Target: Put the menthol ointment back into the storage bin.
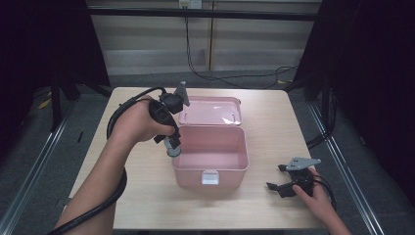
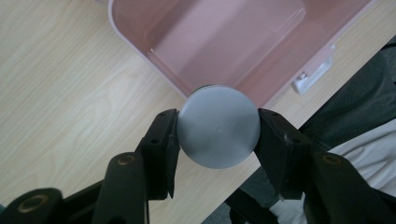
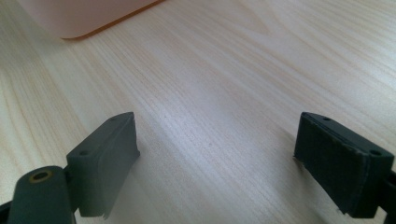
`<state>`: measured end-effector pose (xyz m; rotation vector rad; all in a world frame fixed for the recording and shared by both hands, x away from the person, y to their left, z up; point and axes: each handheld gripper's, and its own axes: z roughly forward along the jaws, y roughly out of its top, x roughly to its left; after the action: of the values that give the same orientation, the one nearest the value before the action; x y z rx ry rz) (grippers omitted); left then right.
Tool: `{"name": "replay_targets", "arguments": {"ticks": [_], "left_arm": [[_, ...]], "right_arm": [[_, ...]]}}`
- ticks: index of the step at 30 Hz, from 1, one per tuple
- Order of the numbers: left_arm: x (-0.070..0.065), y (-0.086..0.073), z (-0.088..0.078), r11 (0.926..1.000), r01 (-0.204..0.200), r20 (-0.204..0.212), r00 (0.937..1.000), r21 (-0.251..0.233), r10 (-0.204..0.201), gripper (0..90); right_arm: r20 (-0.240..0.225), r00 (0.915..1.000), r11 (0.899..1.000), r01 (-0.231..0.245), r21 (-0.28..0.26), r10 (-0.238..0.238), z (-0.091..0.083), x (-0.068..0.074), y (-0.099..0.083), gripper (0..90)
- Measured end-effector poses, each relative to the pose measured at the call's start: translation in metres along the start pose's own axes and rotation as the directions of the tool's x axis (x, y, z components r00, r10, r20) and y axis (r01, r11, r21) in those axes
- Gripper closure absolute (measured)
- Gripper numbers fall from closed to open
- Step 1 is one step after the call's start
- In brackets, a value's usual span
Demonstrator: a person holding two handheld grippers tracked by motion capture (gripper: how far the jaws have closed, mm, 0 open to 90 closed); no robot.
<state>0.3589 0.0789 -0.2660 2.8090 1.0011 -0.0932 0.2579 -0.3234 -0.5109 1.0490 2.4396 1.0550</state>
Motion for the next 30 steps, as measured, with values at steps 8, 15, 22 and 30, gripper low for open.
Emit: {"name": "replay_targets", "arguments": {"ticks": [8,15,22,30], "left_arm": [[-0.007,0.016,0.001,0.9999,-0.012,-0.009,0.9999,-0.004,0.012,50.3],[-0.010,0.026,0.015,0.9998,0.012,-0.014,0.9998,0.014,-0.012,50.4],[-0.014,0.040,0.035,0.9992,0.028,-0.011,0.9996,0.027,-0.028,50.4],[-0.016,0.051,0.045,0.9993,0.035,-0.010,0.9993,0.010,-0.035,50.4]], "right_arm": [[0.000,1.0000,1.000,0.000,0.000,0.000,0.000,0.000,0.000,12.8],[0.000,1.0000,1.000,0.000,0.000,0.000,0.000,0.000,0.000,12.8],[0.000,1.0000,1.000,0.000,0.000,0.000,0.000,0.000,0.000,12.7],[0.000,1.0000,1.000,0.000,0.000,0.000,0.000,0.000,0.000,12.8]]}}
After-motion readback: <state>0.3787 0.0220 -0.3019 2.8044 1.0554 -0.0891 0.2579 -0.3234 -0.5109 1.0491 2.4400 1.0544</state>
